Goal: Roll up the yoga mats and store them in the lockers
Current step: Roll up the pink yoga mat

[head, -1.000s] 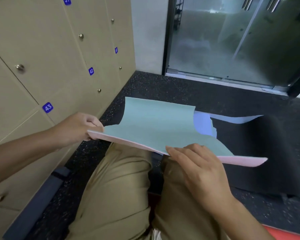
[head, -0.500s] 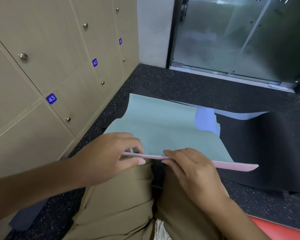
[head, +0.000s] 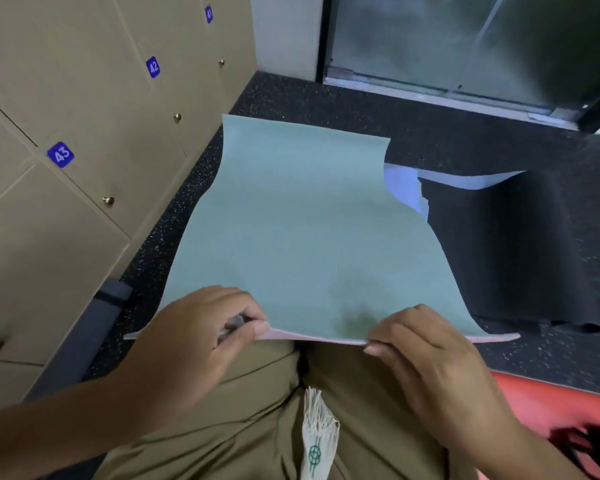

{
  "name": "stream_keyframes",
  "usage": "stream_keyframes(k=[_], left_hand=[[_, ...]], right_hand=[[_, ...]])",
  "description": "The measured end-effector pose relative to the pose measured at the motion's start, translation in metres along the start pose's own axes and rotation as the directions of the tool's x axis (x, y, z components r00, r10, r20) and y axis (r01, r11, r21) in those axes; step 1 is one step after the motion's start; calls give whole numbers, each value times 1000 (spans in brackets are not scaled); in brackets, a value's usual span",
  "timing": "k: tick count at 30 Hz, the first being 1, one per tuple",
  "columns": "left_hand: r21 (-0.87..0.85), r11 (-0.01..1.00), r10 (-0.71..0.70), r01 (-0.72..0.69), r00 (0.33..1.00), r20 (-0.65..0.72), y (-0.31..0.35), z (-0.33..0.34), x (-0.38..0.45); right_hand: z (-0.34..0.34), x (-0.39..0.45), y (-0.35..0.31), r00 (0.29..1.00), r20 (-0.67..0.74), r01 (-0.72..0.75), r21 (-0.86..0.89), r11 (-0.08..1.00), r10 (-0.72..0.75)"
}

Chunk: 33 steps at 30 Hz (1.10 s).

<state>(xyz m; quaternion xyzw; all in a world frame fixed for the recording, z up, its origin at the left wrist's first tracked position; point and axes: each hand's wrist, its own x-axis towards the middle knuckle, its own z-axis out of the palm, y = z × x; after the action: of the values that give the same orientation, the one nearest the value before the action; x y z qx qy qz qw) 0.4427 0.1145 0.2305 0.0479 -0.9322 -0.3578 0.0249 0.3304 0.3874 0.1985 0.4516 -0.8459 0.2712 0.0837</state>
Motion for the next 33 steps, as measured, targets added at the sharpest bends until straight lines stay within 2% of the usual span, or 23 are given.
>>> stream_keyframes(k=[8,13,17,22,28,33], left_hand=[[-81,986,-143,149,987,72,0,2,-16],[-174,954,-223,244,966,135,1,6,-18],[-233,938,-235,257,965,117,-5,11,-15],[-108,990,-86,88,996,25,-16,13,-14],[86,980,181,-180,983,-7,-35,19,-3],[165,932,332,-322,943,-33,-42,24,-4]], right_hand=[[-12,-13,-25,985,76,-163,96,982,156],[-15,-10,-26,916,191,-381,134,915,354],[-12,-2,-26,892,225,-435,190,880,392],[1,4,-18,910,187,-402,186,897,369],[14,3,-3,996,20,-85,59,995,84],[17,1,1,1000,-10,23,-12,1000,-23]])
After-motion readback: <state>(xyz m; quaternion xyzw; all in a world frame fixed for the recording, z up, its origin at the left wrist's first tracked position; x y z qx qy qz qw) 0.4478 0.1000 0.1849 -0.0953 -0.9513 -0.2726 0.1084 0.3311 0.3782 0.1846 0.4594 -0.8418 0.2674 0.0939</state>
